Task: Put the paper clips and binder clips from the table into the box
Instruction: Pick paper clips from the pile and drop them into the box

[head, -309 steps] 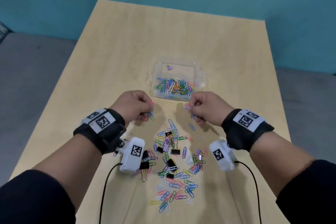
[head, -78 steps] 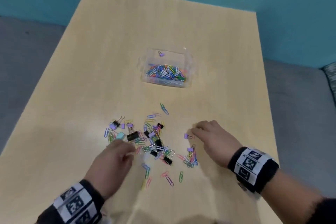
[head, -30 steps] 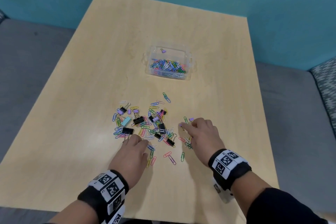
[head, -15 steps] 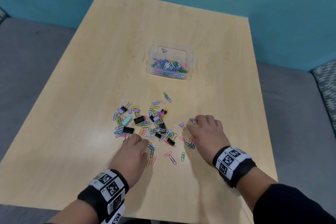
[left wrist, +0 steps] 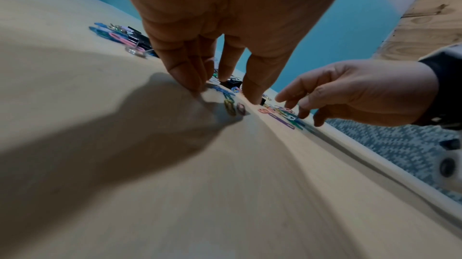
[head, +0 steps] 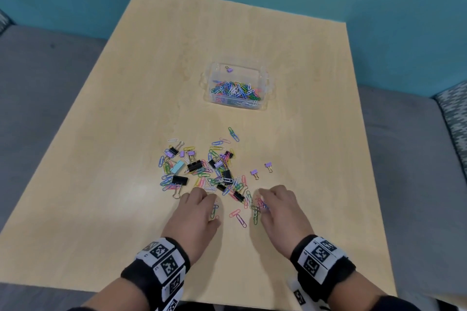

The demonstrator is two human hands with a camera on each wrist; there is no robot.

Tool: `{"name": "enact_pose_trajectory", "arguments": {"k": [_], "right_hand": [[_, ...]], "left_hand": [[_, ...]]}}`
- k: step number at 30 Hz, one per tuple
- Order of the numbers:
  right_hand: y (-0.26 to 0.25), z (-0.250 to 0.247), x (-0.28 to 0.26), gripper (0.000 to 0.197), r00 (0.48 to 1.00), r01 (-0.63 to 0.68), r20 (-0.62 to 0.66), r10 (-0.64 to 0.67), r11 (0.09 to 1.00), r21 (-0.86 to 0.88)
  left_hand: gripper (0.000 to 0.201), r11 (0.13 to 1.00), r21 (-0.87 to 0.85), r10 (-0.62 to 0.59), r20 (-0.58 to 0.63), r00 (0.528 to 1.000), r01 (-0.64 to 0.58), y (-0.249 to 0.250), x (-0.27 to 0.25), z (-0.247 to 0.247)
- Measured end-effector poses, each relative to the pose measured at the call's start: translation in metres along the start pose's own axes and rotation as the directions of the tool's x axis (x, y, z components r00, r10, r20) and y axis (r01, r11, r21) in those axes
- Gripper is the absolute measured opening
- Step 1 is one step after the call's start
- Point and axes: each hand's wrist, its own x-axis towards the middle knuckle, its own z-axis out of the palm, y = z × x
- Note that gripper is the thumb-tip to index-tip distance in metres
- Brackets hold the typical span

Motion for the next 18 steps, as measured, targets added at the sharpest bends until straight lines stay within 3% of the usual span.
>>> {"name": "enact_pose_trajectory", "arguments": {"k": [3,6,10,12,18], "right_hand": [[0.006,-0.002,-0.003,0.061,0.995,-0.072,0.068,0.074,0.997,-0.039],[-0.004,0.007,-0.002,0.074,0.99,0.023,0.142,-0.006,0.993,-0.113],[-0.017,0.025,0.002,0.042,0.996,0.051,0.082,-0.045,0.996,-0.074],[-0.019,0.028,0.005,0.025,0.998,0.059,0.039,-0.055,0.993,-0.1],[-0.019,0.024,0.015,0.03,0.996,0.092,0.034,-0.088,0.988,-0.127]], "left_hand": [[0.058,0.999,0.049,-0.015,0.033,0.999,0.014,-0.003,-0.001,-0.001],[0.048,0.995,0.096,0.034,0.032,0.999,-0.037,0.002,0.003,0.003],[0.026,0.988,0.134,0.075,0.053,0.996,-0.082,0.011,0.011,0.008],[0.024,0.984,0.157,0.07,0.08,0.994,-0.082,0.013,0.015,0.009],[0.033,0.982,0.179,0.035,0.125,0.992,-0.057,0.028,0.026,0.003]]}}
